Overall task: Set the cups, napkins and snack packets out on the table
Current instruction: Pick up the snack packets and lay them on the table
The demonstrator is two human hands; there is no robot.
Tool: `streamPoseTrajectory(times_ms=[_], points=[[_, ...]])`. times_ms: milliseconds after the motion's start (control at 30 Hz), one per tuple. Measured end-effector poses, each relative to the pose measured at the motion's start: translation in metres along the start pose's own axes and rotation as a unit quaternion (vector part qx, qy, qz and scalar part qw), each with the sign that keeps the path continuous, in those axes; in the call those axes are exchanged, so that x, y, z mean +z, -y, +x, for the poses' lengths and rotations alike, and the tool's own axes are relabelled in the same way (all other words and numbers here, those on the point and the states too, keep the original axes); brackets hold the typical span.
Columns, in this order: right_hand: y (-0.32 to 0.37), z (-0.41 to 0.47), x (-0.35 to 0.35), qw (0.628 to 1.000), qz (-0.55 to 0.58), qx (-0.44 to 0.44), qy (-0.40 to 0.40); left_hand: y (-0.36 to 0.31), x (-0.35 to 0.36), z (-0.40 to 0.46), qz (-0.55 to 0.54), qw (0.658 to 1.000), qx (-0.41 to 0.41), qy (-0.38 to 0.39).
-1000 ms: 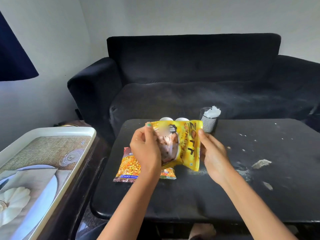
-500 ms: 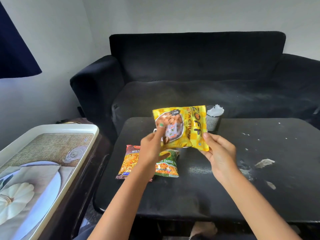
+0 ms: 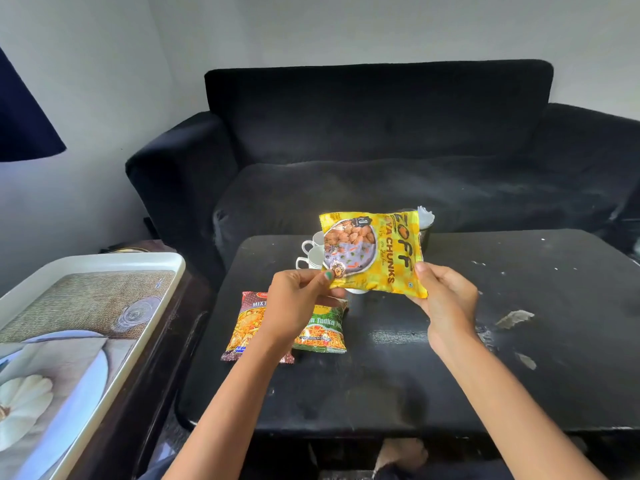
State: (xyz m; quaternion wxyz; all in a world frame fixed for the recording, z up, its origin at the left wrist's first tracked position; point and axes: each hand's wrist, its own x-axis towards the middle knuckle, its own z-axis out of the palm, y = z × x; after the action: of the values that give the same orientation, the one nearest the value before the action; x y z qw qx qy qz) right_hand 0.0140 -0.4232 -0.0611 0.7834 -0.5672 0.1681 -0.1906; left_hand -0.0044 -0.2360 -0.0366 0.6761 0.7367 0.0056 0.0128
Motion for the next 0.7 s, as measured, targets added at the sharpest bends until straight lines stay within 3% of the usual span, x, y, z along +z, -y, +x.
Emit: streamPoseTrajectory(times_ms=[267,367,500,600,700], points=[[0.006,0.003,-0.003,0.999,-0.008,-0.047,-0.011,0.008,0.005,0.003,0.036,0.999,0.039,0.012],[0.007,0.003,-0.006,0.997,0.068,0.031,-0.014,0.012,0.015,-0.002,0.012,0.998,0.058,0.003],[0.011,0.001,-0.008,0.957,0.204,0.179,0.101,0.017,0.034,-0.008,-0.042,0.996,0.069,-0.035],[0.006,-0.004,-0.003,0.944,0.215,0.203,0.145,0.017,0.051,-0.011,-0.064,0.993,0.080,-0.059],[0.006,-0.007,0.002,0.945,0.196,0.200,0.169,0.017,0.065,-0.016,-0.037,0.997,0.063,0.006]])
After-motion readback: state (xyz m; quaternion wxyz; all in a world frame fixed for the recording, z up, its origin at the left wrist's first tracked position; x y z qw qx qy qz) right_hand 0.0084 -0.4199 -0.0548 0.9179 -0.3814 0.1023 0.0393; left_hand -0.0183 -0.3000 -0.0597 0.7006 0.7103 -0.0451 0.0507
